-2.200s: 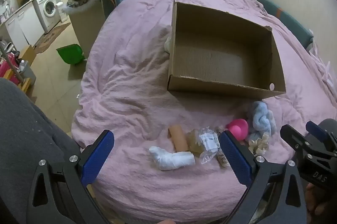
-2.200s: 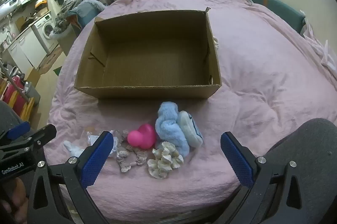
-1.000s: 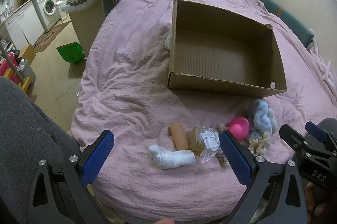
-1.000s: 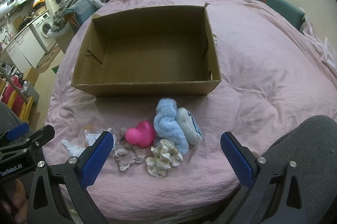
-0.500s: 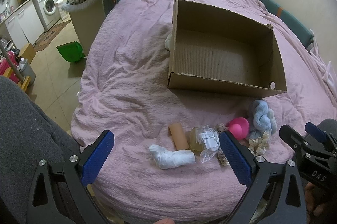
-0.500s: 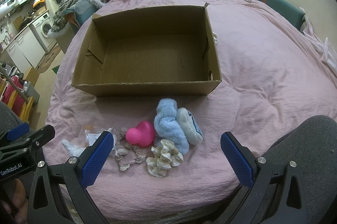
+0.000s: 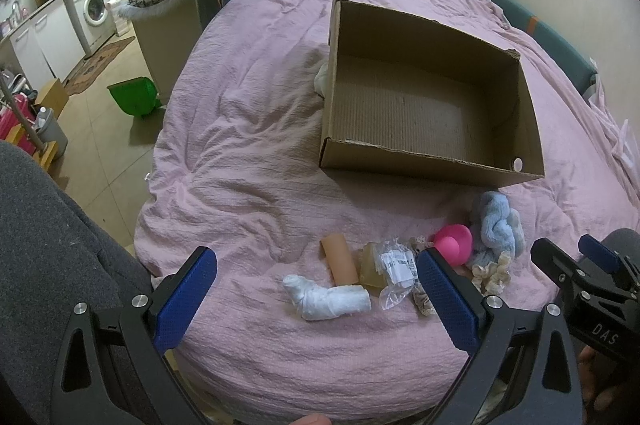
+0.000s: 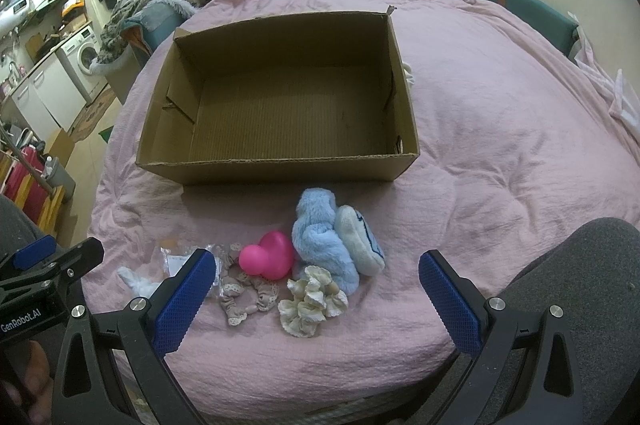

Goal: Organize soft objects

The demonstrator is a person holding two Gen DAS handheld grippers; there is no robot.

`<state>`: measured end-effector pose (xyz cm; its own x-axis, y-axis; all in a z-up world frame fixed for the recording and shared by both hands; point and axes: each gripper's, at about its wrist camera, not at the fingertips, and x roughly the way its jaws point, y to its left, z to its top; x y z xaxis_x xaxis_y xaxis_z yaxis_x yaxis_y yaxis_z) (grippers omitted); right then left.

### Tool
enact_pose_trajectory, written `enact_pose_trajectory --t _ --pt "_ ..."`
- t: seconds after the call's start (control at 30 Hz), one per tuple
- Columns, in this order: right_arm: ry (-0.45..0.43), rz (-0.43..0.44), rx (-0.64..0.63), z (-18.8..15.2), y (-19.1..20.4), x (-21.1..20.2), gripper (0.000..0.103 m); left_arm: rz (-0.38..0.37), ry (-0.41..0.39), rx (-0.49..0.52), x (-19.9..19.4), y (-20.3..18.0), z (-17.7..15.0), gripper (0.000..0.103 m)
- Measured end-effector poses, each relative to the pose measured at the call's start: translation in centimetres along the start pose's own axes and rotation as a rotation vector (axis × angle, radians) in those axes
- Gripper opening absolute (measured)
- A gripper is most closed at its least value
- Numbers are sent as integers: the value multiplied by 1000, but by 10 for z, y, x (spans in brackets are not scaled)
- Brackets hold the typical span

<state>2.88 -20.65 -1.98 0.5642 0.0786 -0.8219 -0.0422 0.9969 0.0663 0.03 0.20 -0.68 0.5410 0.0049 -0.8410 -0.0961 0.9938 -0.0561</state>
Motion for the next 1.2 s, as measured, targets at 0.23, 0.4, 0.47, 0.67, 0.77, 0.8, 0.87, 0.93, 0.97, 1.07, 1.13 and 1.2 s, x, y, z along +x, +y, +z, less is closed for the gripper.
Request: enact_pose_trajectory --t 0.23,0.4,0.47,0.67,0.77,0.8,0.87,0.93,0.97,1.07,1.13,1.2 --pt "0 1 0 0 0 0 103 -1 0 1 0 0 0 100" --pt "-9 4 6 0 -1 0 103 -1 -1 -3 0 0 0 100" --pt "-8 3 6 0 -1 0 103 -1 0 -2 0 0 0 100" --pt "-9 4 6 0 -1 -1 103 -3 -1 -2 0 0 0 100" --pt "-8 4 4 0 -1 0 103 -3 -1 -2 0 0 0 100" --pt "-9 4 4 0 -1 0 103 -2 -2 -1 0 1 0 100" --pt "-8 5 6 0 -1 0 103 -3 -1 -2 0 0 0 100" --pt "-6 5 7 0 -1 0 103 -3 0 -3 0 1 0 100" --pt "0 7 9 0 0 -1 103 -3 0 -3 0 1 0 100" --pt "49 65 72 6 -10 5 103 -2 1 -6 0 1 0 100" --pt "106 118 142 14 -21 15 103 -1 4 -10 0 1 0 100" --pt "155 134 187 24 -32 27 103 2 6 -13 1 1 -1 100"
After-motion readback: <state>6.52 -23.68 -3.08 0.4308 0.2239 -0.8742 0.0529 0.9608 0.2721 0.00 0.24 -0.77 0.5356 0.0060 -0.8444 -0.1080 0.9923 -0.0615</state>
